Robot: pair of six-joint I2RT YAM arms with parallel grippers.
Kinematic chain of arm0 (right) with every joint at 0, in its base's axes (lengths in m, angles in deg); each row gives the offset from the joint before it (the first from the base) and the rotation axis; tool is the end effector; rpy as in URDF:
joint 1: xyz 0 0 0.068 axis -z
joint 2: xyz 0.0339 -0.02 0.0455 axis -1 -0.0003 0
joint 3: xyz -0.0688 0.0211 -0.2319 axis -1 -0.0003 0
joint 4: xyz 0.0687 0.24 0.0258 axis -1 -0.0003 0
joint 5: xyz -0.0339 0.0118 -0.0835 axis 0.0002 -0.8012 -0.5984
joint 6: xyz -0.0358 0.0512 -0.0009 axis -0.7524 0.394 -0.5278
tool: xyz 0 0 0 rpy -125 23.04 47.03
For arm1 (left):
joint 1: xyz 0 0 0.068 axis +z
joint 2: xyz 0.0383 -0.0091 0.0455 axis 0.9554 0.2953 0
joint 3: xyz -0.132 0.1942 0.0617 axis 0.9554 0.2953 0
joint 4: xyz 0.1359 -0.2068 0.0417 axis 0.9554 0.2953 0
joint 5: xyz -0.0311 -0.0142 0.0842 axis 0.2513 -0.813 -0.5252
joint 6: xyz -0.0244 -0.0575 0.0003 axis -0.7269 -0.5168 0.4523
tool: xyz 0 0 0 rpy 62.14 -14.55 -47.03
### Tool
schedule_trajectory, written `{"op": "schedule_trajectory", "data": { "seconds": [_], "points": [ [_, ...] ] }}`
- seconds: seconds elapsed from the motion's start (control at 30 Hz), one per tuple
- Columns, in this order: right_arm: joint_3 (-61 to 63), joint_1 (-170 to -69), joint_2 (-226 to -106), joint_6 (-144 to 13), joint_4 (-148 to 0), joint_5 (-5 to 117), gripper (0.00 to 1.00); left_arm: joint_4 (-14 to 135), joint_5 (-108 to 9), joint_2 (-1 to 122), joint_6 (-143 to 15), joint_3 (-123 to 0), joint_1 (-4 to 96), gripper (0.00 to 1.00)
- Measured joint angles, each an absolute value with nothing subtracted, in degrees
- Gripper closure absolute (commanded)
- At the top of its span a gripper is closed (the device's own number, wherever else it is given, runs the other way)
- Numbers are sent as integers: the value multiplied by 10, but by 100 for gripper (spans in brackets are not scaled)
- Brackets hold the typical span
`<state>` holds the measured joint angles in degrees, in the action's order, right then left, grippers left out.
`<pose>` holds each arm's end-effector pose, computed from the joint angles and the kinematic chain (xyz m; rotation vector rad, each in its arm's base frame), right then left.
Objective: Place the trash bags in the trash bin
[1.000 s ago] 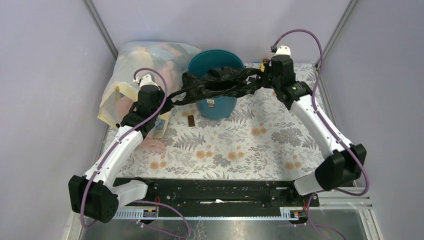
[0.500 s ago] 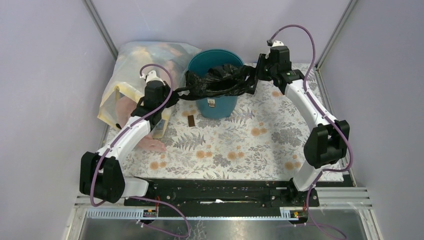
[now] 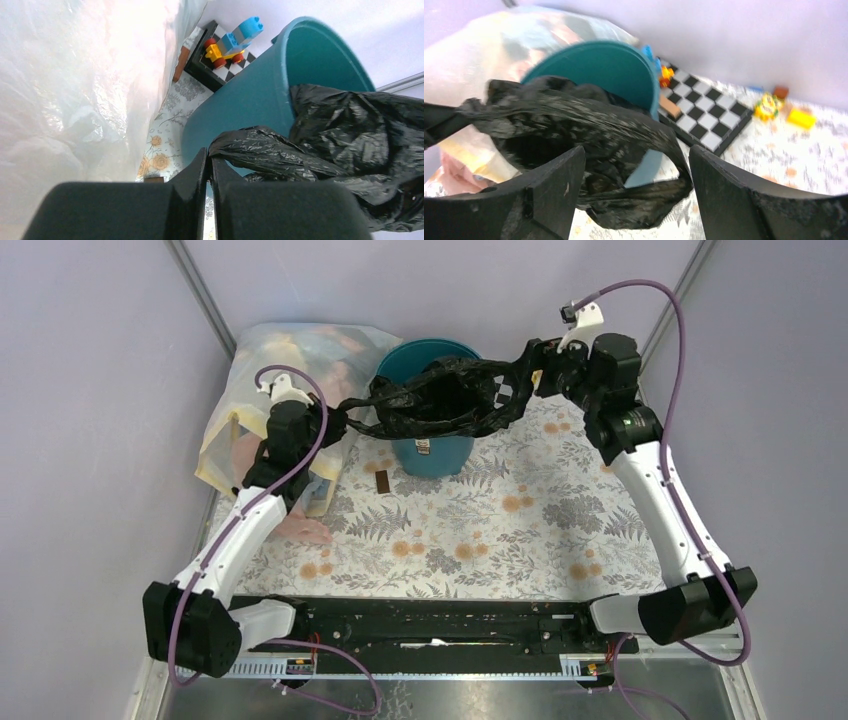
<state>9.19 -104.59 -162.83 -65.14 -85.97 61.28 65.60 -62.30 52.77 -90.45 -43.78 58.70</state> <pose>0.3050 0.0901 0.4114 -0.2762 1.6783 0.4670 0.2832 -0.0675 0.2997 -0.4447 1.8385 -0.5577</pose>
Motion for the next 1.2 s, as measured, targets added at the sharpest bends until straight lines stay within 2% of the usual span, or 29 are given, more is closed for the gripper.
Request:
{"op": "schedule_trajectory", "data": {
  "seconds": [0.27, 0.43, 0.63, 1.0, 1.2],
  "points": [
    [183, -1082, -1659, -754, -861, 724, 15, 670, -636, 506, -897, -446, 587, 93],
    [263, -1129, -1723, -816, -895, 740, 15, 675, -639, 506, -891, -473, 587, 93],
    [321, -1132, -1785, -850, -928, 740, 21, 680, -640, 506, -884, -499, 587, 93],
    [386, -1134, -1848, -891, -990, 781, 57, 699, -646, 522, -875, -530, 588, 93],
    [387, -1134, -1850, -898, -999, 795, 95, 704, -656, 525, -872, -536, 592, 93]
  ]
}}
